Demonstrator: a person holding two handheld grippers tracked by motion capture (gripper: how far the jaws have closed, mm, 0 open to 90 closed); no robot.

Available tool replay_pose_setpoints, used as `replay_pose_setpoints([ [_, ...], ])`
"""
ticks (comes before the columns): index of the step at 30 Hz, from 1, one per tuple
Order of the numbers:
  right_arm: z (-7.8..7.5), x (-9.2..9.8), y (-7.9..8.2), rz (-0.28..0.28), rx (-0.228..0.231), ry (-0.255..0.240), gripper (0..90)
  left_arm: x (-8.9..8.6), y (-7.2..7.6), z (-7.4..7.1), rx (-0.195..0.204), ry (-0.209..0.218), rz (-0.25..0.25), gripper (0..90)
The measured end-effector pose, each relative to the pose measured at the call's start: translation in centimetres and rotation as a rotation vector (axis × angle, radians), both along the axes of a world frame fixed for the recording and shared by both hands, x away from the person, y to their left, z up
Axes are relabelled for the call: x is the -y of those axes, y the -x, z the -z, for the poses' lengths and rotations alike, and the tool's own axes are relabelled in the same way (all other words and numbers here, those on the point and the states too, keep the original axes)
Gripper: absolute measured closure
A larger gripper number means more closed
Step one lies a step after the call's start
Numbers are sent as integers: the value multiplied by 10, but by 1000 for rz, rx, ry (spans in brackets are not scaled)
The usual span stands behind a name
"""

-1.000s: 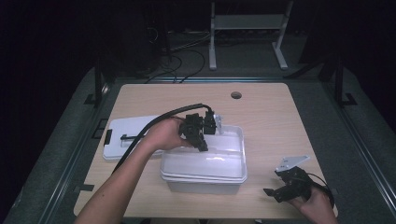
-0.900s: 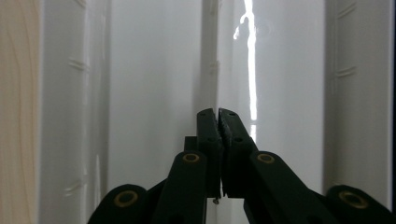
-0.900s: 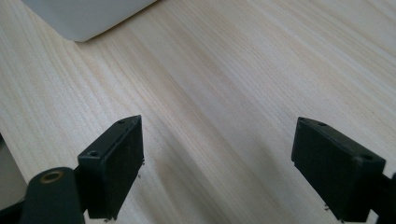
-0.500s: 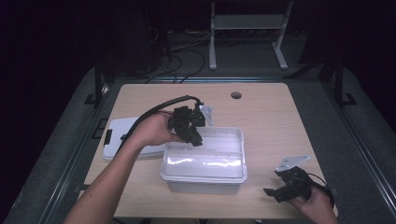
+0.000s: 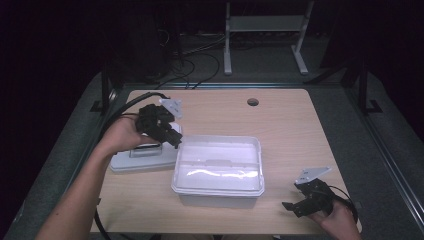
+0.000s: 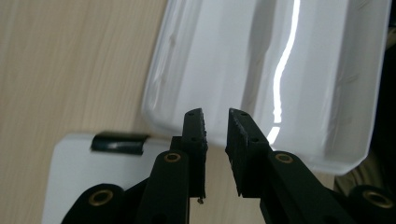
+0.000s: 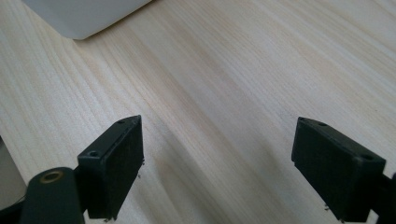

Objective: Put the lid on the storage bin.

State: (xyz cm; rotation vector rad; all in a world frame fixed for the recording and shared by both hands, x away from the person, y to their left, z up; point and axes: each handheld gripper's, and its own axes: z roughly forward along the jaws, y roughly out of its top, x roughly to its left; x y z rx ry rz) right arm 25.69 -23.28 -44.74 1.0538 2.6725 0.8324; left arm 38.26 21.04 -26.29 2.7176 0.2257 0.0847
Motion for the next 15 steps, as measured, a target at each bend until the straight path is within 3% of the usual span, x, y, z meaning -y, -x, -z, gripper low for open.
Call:
replay_pose_setpoints([
  [6,0,-1,0,1,-4,-2,159,-30,-5,10,6,5,-52,736],
  [12,-2,-2,0,-6,0,-11,158,-61,-13,40,-14,9,-110,713],
  [15,-2,-2,0,-6,1,-12,158,-69,-15,47,-26,12,-123,711],
])
